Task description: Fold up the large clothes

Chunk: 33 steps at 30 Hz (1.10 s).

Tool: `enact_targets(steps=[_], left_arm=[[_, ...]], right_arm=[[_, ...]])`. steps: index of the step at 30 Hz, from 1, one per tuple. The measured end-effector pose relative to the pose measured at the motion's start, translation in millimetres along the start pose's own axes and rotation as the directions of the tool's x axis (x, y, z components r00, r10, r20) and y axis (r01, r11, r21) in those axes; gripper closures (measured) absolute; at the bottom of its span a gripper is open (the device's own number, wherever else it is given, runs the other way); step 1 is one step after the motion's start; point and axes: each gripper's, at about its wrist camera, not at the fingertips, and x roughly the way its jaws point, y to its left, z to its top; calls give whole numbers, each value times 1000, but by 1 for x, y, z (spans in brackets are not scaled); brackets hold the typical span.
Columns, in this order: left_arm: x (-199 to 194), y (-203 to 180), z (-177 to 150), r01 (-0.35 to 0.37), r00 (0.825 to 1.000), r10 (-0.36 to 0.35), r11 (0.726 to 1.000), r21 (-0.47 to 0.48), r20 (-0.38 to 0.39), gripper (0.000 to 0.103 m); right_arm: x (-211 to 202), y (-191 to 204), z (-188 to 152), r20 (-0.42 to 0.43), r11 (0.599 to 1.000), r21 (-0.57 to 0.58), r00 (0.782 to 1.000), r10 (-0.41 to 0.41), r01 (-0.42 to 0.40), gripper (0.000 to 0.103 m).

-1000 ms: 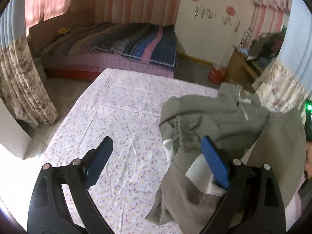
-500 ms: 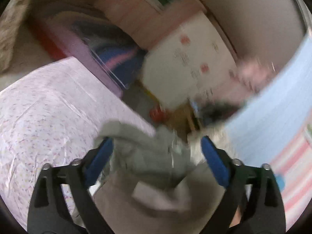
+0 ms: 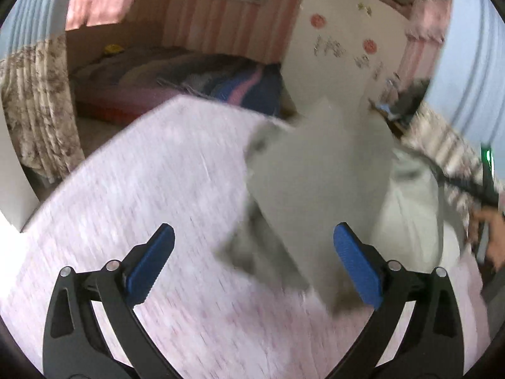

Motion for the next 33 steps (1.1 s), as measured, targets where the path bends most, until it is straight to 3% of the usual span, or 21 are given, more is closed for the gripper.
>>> enact_targets(steps=[3,7,14,21,25,26,27,28,31,33], left_arm=[[13,-17,-19,-15,1000,16,999,47,-25,3],[29,-27,-20,-33,999,35,998,44,-40,3],[26,-57,-24,18,999,-14,993,116,-37,3],[50,-51,-14,-99,993,102,994,55,-65,6],[70,-53,-9,-92,991,98,993,71,-93,23],[74,-52,-6,-85,991,92,994,69,-96,28],[78,-53,-3,-86,991,92,994,67,-96,40],[79,-51,0,-87,991,93,994,66,-94,55],[79,-41,17,-86,992,91,994,61,-90,94],[74,-35,35,-89,993,95,992,85,-68,102]], right_arm=[[-14,-2,-9,14,1000,-1,1000,12,-12,45],[-22,3,-20,3,1000,-23,1000,20,-20,45],[-20,11,-30,-17,997,-72,1000,-10,9,45],[-7,21,-21,-6,996,-81,999,-41,40,45],[7,30,-20,-29,995,-91,999,-42,39,48],[11,32,-19,-39,995,-98,998,-39,35,62],[15,34,-19,-49,994,-103,998,-35,30,75],[19,36,-19,-63,994,-110,997,-33,26,95],[15,35,-19,-39,995,-97,999,-29,25,100],[4,30,-18,-4,997,-78,1000,-15,15,100]])
